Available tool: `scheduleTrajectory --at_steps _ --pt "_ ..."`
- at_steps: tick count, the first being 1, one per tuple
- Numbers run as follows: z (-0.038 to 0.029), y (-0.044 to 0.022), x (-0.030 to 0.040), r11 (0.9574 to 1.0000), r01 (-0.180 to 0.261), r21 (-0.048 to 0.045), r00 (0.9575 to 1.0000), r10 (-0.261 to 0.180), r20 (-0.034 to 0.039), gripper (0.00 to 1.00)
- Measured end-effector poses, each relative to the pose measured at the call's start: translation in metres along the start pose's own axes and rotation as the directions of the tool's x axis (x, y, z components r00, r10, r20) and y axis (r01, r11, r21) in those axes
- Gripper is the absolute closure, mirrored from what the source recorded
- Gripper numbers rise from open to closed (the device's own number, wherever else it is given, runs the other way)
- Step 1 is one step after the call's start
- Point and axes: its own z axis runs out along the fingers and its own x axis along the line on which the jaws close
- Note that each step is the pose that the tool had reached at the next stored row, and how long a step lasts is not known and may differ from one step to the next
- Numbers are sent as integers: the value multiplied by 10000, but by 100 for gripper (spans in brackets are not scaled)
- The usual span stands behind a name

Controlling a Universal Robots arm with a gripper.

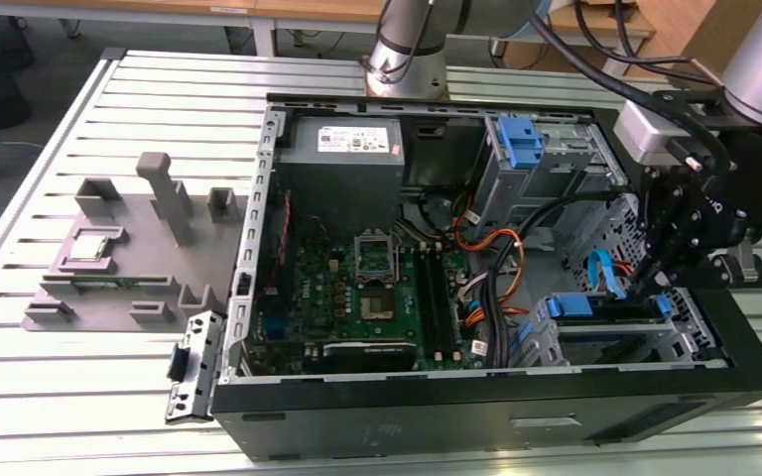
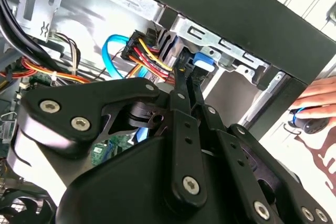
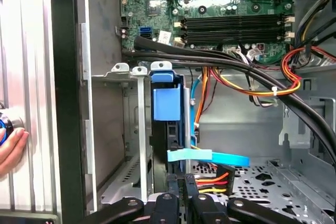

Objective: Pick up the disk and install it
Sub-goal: 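Insert the second disk wire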

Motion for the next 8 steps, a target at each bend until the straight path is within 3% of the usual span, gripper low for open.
scheduleTrajectory --at_steps 8 --pt "17 50 55 9998 194 51 9998 -194 56 84"
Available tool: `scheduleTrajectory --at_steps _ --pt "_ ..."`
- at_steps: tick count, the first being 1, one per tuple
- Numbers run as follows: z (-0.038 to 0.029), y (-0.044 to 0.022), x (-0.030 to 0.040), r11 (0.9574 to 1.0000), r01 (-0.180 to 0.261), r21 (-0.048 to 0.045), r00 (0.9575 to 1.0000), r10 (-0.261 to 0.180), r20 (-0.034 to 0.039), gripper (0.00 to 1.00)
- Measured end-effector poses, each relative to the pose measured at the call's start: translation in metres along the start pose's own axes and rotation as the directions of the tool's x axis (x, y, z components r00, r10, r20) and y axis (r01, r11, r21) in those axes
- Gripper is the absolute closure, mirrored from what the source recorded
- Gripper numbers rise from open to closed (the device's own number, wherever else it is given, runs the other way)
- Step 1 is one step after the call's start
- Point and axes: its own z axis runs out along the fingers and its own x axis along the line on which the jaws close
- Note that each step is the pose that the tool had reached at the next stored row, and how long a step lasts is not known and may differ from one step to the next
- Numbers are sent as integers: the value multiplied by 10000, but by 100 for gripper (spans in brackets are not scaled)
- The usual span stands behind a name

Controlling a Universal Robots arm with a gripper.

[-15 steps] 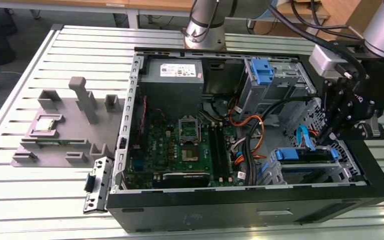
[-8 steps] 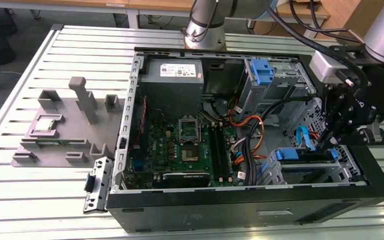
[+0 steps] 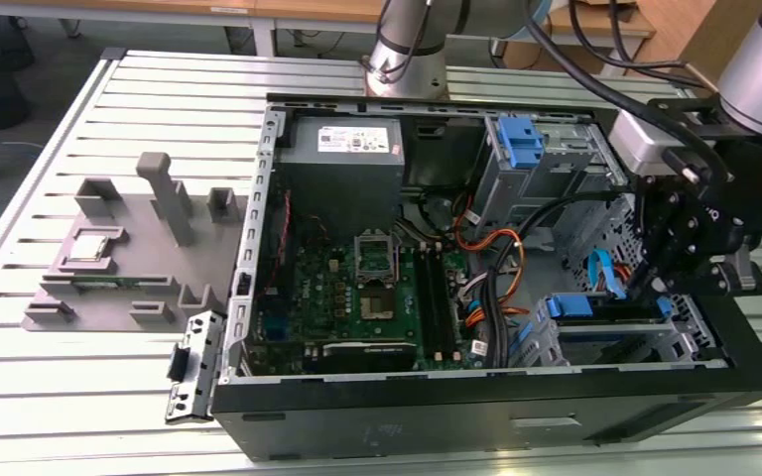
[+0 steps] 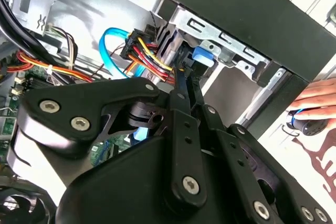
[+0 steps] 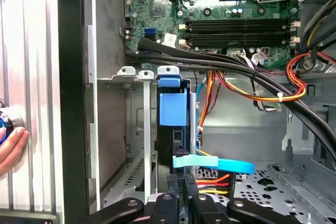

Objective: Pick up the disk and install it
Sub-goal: 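Insert the second disk wire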

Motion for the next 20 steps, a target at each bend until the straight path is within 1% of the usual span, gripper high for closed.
scheduleTrajectory --at_steps 3,4,7,8,13,20 --pt "3 16 11 10000 40 11 10000 -40 15 84" --pt "7 18 13 10000 54 15 10000 -54 41 84" --pt "17 22 15 9999 97 28 9998 -97 161 84" --pt "18 22 14 9999 106 29 9998 -107 179 84" --pt "19 22 15 9999 112 31 9998 -113 186 84" --pt "40 23 20 9999 112 30 9998 -113 184 84"
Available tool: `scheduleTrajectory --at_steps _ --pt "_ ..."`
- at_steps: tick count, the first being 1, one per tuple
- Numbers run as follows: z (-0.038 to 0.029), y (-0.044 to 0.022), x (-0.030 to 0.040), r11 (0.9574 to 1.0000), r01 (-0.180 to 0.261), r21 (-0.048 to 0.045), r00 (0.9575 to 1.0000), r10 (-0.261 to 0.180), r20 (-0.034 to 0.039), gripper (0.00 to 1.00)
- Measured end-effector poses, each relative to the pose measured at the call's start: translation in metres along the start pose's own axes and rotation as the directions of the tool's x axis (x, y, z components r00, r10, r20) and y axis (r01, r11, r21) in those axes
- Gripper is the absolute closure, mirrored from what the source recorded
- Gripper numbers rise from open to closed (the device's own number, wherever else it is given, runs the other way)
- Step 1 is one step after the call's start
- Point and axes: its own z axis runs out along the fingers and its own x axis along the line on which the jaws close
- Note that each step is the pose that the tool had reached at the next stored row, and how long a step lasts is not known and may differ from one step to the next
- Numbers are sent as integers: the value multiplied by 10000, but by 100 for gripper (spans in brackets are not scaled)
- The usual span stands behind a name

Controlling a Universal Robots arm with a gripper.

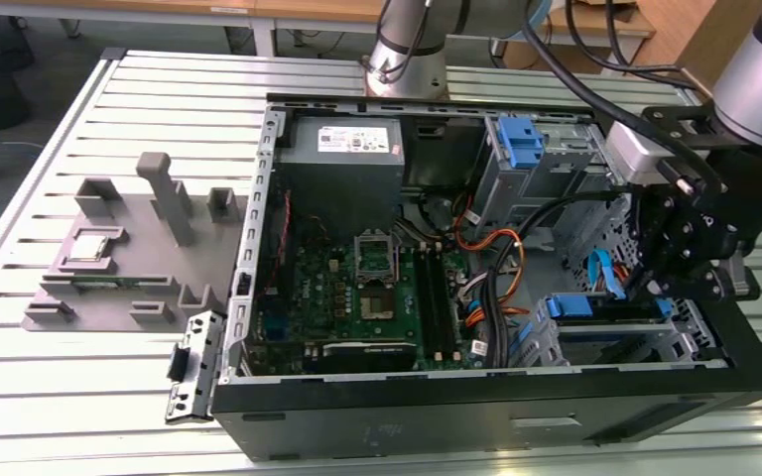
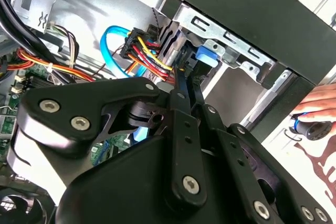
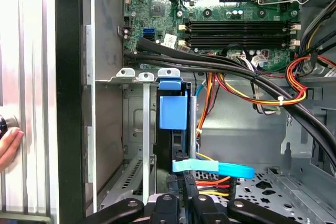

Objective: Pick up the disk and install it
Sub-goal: 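Insert the second disk wire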

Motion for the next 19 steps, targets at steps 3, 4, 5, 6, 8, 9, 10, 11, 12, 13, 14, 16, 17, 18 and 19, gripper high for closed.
scheduleTrajectory --at_steps 3,4,5,6,8,9,10,11,12,13,14,16,17,18,19 --pt "7 0 0 10000 0 0 10000 0 0 84" --pt "11 1 0 10000 0 1 10000 0 1 84" --pt "16 1 -1 10000 -1 1 10000 1 2 84" --pt "18 1 -1 10000 0 0 10000 0 -1 84" --pt "19 1 -1 10000 0 0 10000 0 -2 84" --pt "20 1 -1 10000 0 0 10000 0 -2 84" --pt "21 1 -1 10000 0 0 10000 0 1 84" --pt "21 1 -1 10000 0 0 10000 0 0 84" --pt "21 1 -1 10000 0 1 10000 0 1 84" --pt "21 1 -1 10000 0 0 10000 0 0 84" --pt "22 1 -1 10000 -1 0 10000 1 1 84" --pt "23 1 -1 10000 -1 0 10000 1 3 83" --pt "23 1 -1 10000 -1 0 10000 1 2 83" --pt "23 1 -1 10000 0 0 10000 0 2 76" --pt "22 1 -1 10000 -1 0 10000 1 1 76"
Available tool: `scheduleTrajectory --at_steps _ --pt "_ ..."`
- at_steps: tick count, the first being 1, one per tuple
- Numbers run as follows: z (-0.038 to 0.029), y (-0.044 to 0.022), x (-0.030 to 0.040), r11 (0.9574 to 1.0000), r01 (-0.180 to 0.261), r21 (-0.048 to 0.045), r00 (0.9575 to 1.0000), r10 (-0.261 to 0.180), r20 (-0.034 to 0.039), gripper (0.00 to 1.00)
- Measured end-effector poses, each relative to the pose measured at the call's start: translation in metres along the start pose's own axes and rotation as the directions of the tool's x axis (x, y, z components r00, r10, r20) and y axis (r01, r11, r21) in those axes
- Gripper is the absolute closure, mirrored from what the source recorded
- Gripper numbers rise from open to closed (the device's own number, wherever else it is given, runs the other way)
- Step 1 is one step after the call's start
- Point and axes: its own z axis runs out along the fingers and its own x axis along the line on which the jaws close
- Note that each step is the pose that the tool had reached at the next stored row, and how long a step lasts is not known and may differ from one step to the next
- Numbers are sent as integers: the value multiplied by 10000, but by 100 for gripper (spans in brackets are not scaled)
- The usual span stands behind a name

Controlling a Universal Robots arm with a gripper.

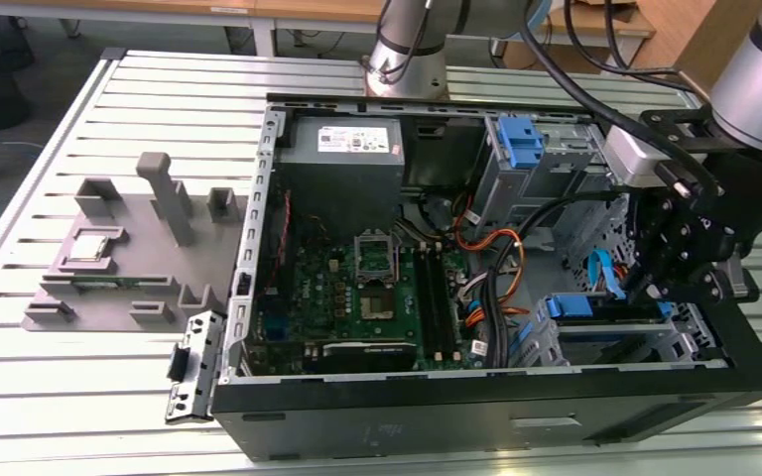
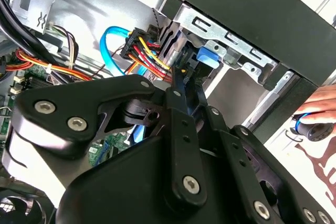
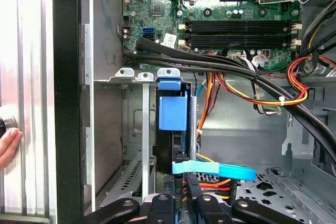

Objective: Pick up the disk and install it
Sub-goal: 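Insert the second disk wire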

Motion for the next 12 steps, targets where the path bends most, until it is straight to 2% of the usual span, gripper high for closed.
scheduleTrajectory --at_steps 12 --pt "-46 -11 -3 10000 1 0 10000 -1 -1 76"
